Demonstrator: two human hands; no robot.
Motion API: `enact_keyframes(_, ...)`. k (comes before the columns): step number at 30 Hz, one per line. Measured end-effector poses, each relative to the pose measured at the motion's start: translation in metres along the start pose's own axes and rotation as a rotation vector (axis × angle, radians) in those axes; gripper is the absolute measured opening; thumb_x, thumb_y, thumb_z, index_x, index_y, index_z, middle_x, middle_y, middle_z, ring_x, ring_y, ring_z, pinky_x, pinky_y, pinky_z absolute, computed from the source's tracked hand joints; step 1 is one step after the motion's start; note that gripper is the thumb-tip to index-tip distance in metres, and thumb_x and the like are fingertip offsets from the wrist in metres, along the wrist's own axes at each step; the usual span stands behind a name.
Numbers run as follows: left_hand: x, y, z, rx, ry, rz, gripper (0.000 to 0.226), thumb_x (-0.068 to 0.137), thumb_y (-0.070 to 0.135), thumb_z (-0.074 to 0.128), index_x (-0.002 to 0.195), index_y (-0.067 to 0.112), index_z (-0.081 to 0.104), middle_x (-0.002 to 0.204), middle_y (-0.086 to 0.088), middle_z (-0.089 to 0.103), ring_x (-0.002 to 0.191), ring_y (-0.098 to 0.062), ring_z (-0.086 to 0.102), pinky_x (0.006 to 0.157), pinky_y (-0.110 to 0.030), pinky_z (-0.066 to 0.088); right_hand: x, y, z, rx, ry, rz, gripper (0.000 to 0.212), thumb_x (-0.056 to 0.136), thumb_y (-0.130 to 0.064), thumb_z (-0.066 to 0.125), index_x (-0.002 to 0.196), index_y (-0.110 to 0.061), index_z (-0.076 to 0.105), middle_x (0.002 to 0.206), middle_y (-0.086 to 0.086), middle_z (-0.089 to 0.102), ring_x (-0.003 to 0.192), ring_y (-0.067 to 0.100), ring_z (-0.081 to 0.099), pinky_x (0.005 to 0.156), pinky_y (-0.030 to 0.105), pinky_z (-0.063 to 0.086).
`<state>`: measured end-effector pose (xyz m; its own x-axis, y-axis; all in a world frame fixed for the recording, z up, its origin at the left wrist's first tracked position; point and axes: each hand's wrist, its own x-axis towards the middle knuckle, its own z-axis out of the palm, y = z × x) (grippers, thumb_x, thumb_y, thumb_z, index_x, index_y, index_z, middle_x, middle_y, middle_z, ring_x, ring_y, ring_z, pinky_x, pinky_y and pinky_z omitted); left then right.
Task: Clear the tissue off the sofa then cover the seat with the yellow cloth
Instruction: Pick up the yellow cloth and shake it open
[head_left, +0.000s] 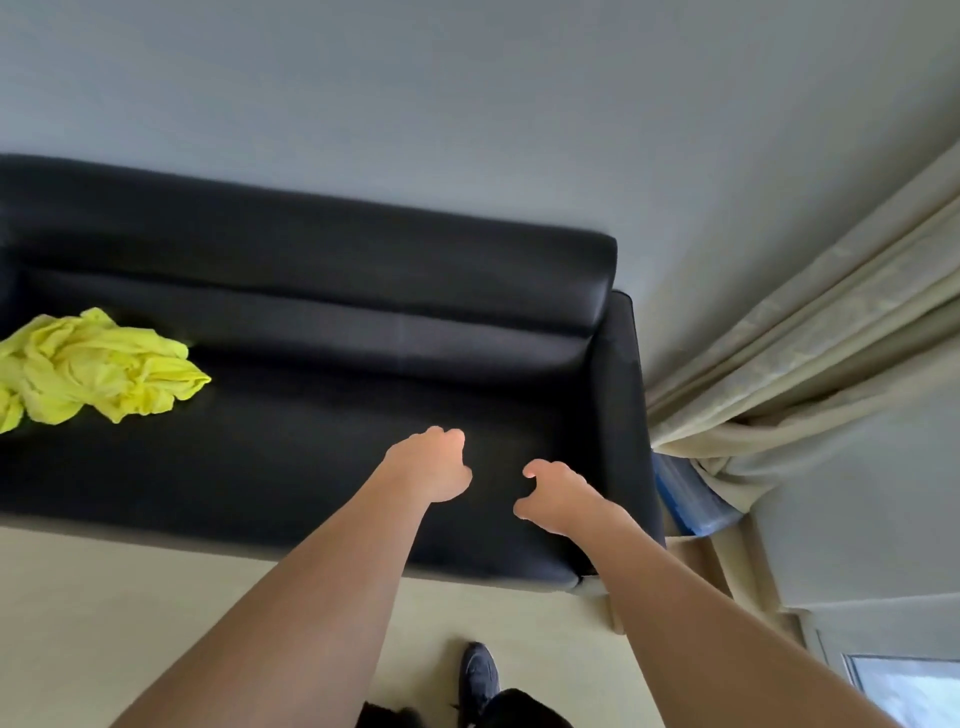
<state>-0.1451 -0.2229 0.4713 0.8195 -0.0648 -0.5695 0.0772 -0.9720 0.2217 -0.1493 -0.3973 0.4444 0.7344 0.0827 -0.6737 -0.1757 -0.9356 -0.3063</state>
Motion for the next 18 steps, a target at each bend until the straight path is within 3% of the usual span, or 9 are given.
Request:
enact_keyframes(7, 0.028, -0.111, -0.039, 0.052, -0.047, -0.027, 0.041, 0.095, 0.026, 0.043, 0.135, 0.017, 0.044, 0.133, -0.003, 0.047, 0.112, -0.027, 0.053, 0.091, -0.039, 0.046, 0.042, -0.104, 0.02, 0.039, -0.051, 0.016, 0.064, 0.082, -0.029, 0.058, 0.142, -0.02, 0.039, 0.128, 0.005, 0.05, 0.107, 0.029, 0.059, 0.09, 0.039, 0.051)
enact_keyframes(13, 0.052, -0.234, -0.092, 0.137, -0.079, 0.041, 0.041, 0.096, 0.026, 0.041, 0.136, 0.017, 0.043, 0.132, -0.001, 0.046, 0.109, -0.026, 0.053, 0.085, -0.037, 0.044, 0.063, -0.227, 0.05, 0.134, 0.004, 0.094, 0.062, 0.084, -0.029, 0.056, 0.142, -0.021, 0.038, 0.131, 0.004, 0.049, 0.109, 0.028, 0.057, 0.092, 0.04, 0.05)
enact_keyframes(18, 0.06, -0.333, -0.128, 0.146, -0.112, 0.048, 0.043, 0.095, 0.027, 0.043, 0.136, 0.017, 0.044, 0.131, -0.003, 0.047, 0.11, -0.027, 0.055, 0.094, -0.041, 0.047, 0.07, -0.322, 0.08, 0.179, -0.047, 0.108, 0.064, 0.084, -0.029, 0.058, 0.144, -0.022, 0.037, 0.13, 0.004, 0.051, 0.108, 0.027, 0.058, 0.092, 0.04, 0.05)
